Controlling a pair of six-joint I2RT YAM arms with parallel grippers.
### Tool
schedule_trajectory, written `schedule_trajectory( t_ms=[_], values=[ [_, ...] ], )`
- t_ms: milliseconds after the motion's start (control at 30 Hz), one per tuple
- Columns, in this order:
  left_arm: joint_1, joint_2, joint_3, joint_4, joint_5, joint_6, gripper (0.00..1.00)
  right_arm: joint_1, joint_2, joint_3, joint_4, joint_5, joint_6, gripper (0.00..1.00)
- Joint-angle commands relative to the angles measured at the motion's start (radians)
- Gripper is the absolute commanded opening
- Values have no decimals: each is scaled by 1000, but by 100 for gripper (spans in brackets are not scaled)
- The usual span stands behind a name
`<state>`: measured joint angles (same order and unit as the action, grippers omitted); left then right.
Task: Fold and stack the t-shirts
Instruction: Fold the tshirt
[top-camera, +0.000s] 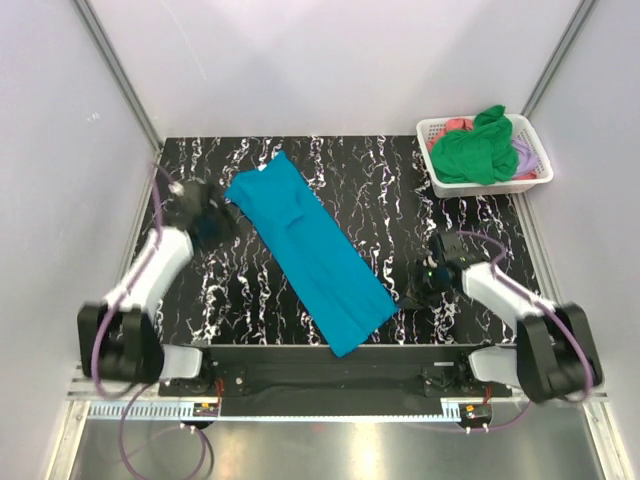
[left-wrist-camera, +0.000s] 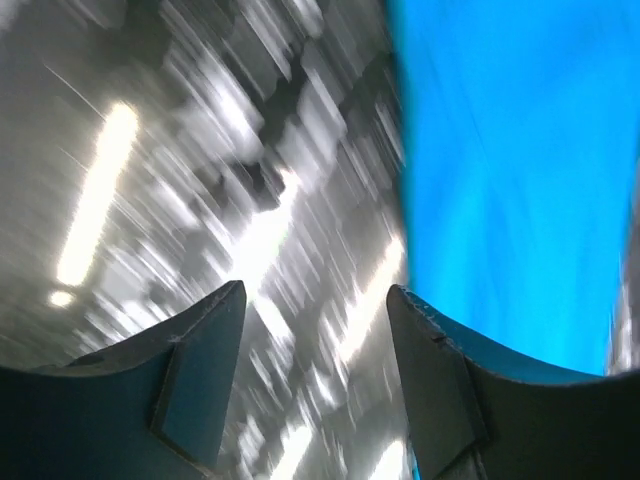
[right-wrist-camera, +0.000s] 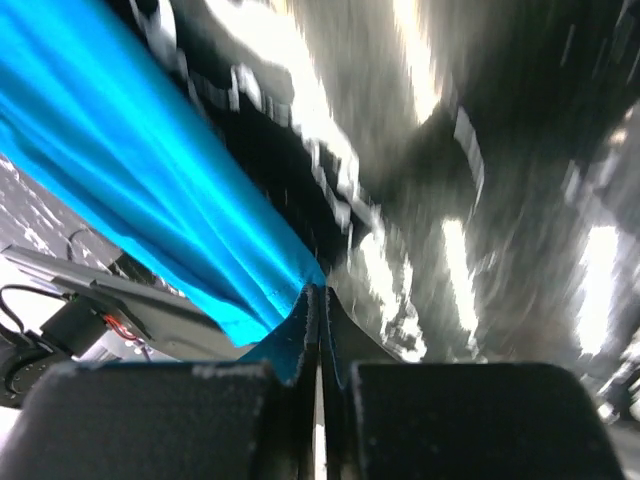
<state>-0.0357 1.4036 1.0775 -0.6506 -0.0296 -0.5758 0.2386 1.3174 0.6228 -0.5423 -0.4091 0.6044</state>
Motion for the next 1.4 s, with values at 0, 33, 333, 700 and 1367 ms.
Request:
schedule_trajectory(
  t_ms=[0, 33, 333, 700, 1367],
  values=[
    [-195, -176, -232, 77, 117, -197, 63, 85, -147, -73, -2, 62, 187, 0],
    [-245, -220, -325, 95, 117, -290, 63, 105, -194, -77, -10, 78, 195, 0],
    [-829, -377, -493, 203, -22, -818, 65, 131, -248, 26, -129, 179, 218, 0],
    [-1279, -253, -511, 330, -283, -1168, 63, 131, -293, 15, -133, 200, 255, 0],
    [-1494, 58, -390, 329, -452, -1454, 48, 133, -359, -23, -176, 171, 172, 0]
  ],
)
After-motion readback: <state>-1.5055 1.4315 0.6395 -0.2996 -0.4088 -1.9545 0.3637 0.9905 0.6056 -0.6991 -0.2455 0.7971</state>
